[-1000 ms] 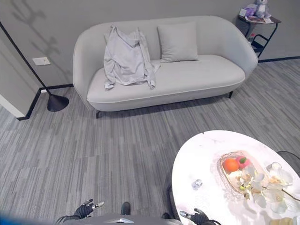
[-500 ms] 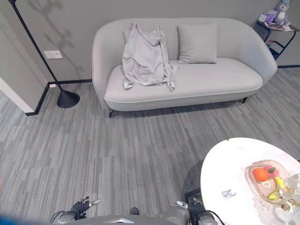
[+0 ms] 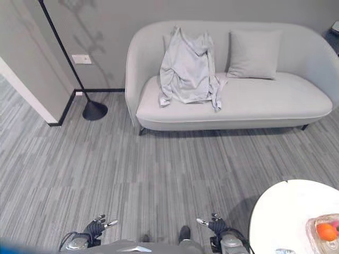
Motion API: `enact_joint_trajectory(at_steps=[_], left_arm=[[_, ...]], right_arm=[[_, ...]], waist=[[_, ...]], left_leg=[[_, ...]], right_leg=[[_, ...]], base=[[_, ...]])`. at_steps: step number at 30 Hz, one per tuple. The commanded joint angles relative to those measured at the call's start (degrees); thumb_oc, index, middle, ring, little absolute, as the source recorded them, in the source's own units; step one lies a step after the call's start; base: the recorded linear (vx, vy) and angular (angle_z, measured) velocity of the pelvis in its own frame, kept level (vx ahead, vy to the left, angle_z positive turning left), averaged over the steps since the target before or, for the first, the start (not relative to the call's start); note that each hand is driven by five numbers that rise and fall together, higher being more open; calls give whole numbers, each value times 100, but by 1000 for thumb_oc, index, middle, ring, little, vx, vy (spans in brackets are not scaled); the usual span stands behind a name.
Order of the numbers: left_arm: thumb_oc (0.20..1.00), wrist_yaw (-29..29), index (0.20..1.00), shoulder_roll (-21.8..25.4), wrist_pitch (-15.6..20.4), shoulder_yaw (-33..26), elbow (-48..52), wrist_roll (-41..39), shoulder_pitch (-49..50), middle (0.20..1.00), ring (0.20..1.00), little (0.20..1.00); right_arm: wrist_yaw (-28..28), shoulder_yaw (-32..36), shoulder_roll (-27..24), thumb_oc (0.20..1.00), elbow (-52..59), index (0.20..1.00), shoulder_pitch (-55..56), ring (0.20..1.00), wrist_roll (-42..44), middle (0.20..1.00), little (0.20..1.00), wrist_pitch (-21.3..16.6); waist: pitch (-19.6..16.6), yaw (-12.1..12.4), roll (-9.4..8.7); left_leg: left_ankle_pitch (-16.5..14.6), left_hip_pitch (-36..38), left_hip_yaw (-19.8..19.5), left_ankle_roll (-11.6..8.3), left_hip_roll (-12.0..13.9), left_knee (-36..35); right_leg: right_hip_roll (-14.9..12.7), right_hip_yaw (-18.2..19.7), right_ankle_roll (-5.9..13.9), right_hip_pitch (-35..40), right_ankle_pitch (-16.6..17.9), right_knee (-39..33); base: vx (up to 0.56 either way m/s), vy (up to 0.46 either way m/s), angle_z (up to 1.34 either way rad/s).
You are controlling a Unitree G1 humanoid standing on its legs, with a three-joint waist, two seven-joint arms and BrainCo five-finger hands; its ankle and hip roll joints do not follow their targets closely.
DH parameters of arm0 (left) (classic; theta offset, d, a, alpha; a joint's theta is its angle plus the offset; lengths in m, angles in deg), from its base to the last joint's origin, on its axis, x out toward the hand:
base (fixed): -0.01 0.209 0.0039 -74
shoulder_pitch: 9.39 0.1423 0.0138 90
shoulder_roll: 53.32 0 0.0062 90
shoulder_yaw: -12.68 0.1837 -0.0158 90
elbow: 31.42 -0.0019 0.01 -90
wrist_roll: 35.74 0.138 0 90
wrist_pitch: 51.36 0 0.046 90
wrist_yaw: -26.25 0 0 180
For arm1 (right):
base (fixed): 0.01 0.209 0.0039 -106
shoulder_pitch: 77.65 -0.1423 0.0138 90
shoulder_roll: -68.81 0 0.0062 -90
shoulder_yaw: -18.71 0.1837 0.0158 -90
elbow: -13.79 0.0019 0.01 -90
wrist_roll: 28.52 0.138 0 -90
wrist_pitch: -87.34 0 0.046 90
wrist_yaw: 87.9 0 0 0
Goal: Hang the clothes on the sofa on the clothes rack.
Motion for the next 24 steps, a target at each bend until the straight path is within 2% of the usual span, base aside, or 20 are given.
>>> enact_joint_trajectory(at_steps=[1,5,10,14,15,16,17,18,19,20,21,22,23,24], left_arm=[[1000,8,1000,-25,66,11,-279,187,-250,1000,1000,1000],[1000,9,1000,8,61,-32,-339,228,-235,1000,1000,1000],[1000,-22,1000,124,18,-55,-353,216,-386,1000,1000,1000],[1000,-21,1000,181,0,12,-363,278,-501,1000,1000,1000],[1000,-21,1000,179,9,66,-346,296,-555,1000,1000,1000],[1000,-26,1000,201,16,112,-329,304,-618,1000,1000,1000],[1000,-35,1000,200,25,119,-335,301,-638,1000,1000,1000],[1000,-86,1000,215,46,130,-354,299,-696,1000,1000,1000],[1000,-86,1000,210,46,131,-354,299,-695,1000,1000,1000],[1000,-99,1000,224,43,112,-355,295,-691,1000,1000,1000],[1000,-121,1000,227,38,76,-366,294,-638,1000,1000,1000],[1000,-117,1000,227,54,98,-373,333,-657,1000,1000,1000],[1000,-143,1000,232,80,60,-363,319,-594,1000,1000,1000],[1000,-126,1000,228,71,13,-328,270,-583,1000,1000,1000]], right_arm=[[-52,-131,-38,1000,-130,1000,-70,1000,-212,1000,1000,-74],[-43,-99,-42,1000,-153,1000,-90,1000,-225,1000,1000,-62],[-24,-137,-38,1000,-53,1000,-320,1000,-192,1000,1000,-54],[-6,-113,-51,1000,-39,1000,-380,1000,-160,1000,1000,-49],[-12,-105,-60,1000,-38,1000,-417,1000,-154,1000,1000,-49],[-7,-75,-51,1000,-30,1000,-429,1000,-145,1000,1000,-32],[-4,-55,-48,1000,-57,1000,-431,1000,-143,1000,1000,-25],[-10,-9,-19,1000,-108,1000,-388,1000,-150,1000,1000,-5],[-10,-8,-24,1000,-108,1000,-386,1000,-150,1000,1000,-5],[-2,6,-10,1000,-132,1000,-341,1000,-167,1000,1000,15],[20,22,-10,1000,-179,1000,-211,1000,-238,1000,1000,57],[43,47,-18,1000,-208,1000,-145,1000,-265,1000,1000,54],[62,38,-18,1000,-245,1000,-86,1000,-311,1000,1000,71],[74,62,-23,1000,-286,1000,-60,1000,-321,1000,1000,58]], waist=[[50,23,-133],[66,50,-126],[322,76,-30],[388,31,-27],[424,20,-28],[432,-1,-46],[457,-18,-40],[480,-126,-41],[507,-128,-3],[494,-182,-22],[514,-278,-30],[461,-303,-83],[450,-324,-124],[434,-364,-99]], left_leg=[[-230,51,-409,-65,-33,-59],[-280,45,-408,5,-103,-59],[-297,26,-398,165,-145,-59],[-338,60,-494,145,-103,-59],[-369,65,-520,106,-37,-59],[-438,80,-566,2,149,-59],[-513,168,-599,-78,291,-59],[-692,396,-689,-247,553,-59],[-715,439,-691,-257,597,-59],[-791,570,-714,-309,669,-59],[-1001,950,-668,-431,897,-59],[-1069,982,-717,-481,926,-59],[-1097,1112,-728,-548,1008,-59],[-908,1106,-705,-626,1177,-59]], right_leg=[[-155,-27,393,107,-182,82],[-209,40,436,76,-114,82],[-314,232,513,-631,-262,1313],[-397,473,553,-880,-209,1596],[-459,544,552,-927,-154,1470],[-706,597,555,-1018,60,1127],[-821,632,585,-1157,218,922],[-1123,579,746,-1586,516,405],[-1083,549,739,-1522,518,375],[-1168,529,817,-1667,634,238],[-1231,387,967,-1871,897,146],[-1247,331,1003,-1798,795,82],[-1147,338,1015,-1711,817,144],[-1053,366,985,-1749,755,264]], base=[[21,88,-10],[-8,59,-8],[-53,54,-11],[69,-60,-1],[219,-302,10],[283,-373,24],[502,-553,27],[391,-382,18],[416,-378,3],[498,-423,2],[653,-582,2],[692,-635,11],[487,-507,3],[473,-559,2]])
